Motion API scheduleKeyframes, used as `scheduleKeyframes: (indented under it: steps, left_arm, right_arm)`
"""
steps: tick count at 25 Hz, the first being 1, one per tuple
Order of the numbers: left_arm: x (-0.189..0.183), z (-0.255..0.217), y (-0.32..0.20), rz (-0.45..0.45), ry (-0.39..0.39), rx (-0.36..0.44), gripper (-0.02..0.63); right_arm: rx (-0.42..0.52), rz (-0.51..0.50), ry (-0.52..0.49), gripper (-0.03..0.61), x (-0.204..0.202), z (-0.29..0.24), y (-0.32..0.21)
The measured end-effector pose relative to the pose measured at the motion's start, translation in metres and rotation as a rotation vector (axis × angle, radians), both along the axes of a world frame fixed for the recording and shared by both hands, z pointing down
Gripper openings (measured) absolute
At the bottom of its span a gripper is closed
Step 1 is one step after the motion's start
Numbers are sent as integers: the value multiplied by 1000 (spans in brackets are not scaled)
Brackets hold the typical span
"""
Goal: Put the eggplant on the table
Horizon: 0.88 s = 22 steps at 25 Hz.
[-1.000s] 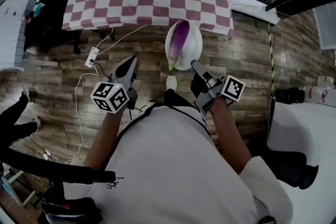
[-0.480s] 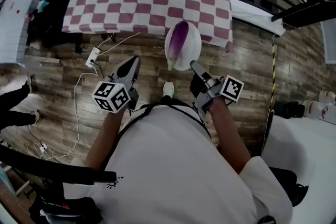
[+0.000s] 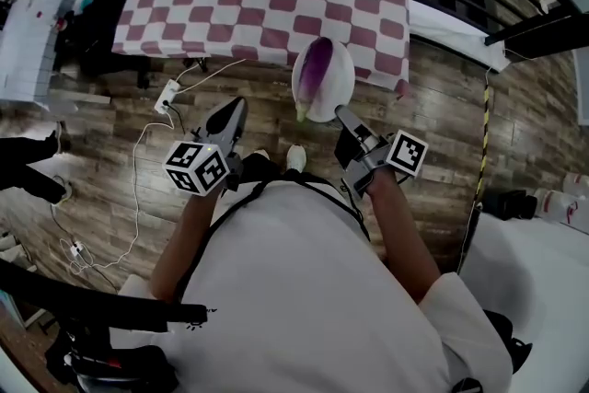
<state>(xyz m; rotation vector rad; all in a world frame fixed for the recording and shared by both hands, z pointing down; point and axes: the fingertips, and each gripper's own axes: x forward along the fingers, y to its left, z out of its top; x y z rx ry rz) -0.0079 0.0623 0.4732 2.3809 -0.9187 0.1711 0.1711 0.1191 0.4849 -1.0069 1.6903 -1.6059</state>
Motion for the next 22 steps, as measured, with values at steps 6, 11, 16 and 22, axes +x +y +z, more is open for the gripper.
scheduleKeyframes:
  steps: [6, 11, 16, 22]
  left_arm:
    - [12, -4, -7, -1, 15, 9, 0]
    - [14, -6, -16, -6, 27, 17, 0]
    - [14, -6, -29, -13, 33, 18, 0]
    - [6, -3, -56, -16, 31, 14, 0]
  right_arm:
    - [7, 1, -2, 26, 8, -4, -5]
    - [17, -4, 6, 26, 8, -7, -15]
    - [15, -3, 2, 27, 8, -7, -29]
    - [15, -5, 1, 27, 2, -6, -55]
